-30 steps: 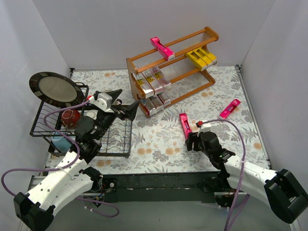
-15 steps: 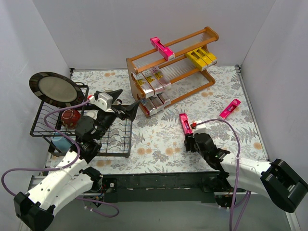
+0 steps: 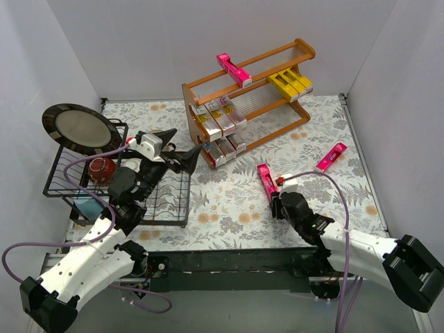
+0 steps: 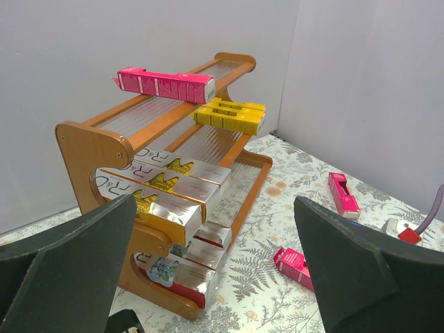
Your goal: Place and organize the toothpastes onto the shelf
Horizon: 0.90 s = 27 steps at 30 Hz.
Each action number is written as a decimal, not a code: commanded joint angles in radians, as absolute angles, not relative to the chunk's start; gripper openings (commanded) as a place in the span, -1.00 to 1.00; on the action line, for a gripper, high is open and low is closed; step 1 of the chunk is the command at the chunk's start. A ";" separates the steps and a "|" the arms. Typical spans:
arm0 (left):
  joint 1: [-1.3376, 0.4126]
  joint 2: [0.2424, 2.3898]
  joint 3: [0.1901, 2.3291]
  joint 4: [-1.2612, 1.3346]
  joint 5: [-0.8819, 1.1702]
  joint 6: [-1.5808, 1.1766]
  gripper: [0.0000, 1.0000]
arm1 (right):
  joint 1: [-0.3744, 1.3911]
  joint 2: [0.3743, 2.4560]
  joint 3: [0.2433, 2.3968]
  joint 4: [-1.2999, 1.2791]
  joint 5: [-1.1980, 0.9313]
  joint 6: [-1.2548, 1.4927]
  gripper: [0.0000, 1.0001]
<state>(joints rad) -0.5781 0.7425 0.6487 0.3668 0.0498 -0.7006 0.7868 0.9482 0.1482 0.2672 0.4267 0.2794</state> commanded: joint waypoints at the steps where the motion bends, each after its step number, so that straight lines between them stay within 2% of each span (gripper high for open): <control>1: -0.580 0.735 0.664 0.364 0.060 -0.703 0.96 | 0.793 0.893 0.245 0.221 0.443 0.258 -0.31; 8: -0.580 0.742 0.664 0.367 0.060 -0.703 0.96 | 0.792 0.789 0.411 0.051 0.555 0.238 -0.38; 15: -0.580 0.736 0.661 0.367 0.052 -0.701 0.96 | 0.766 0.825 0.678 -0.120 0.627 0.137 -0.40; 21: -0.581 0.732 0.658 0.370 0.046 -0.700 0.96 | 0.663 0.931 0.938 -0.144 0.539 0.025 -0.41; 27: -0.581 0.732 0.660 0.367 0.048 -0.698 0.96 | 0.470 1.084 1.129 -0.097 0.304 -0.051 -0.42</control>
<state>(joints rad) -0.5781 0.7433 0.6487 0.3672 0.0490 -0.7033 0.5613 1.0229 1.0039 -0.1696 0.4530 0.0269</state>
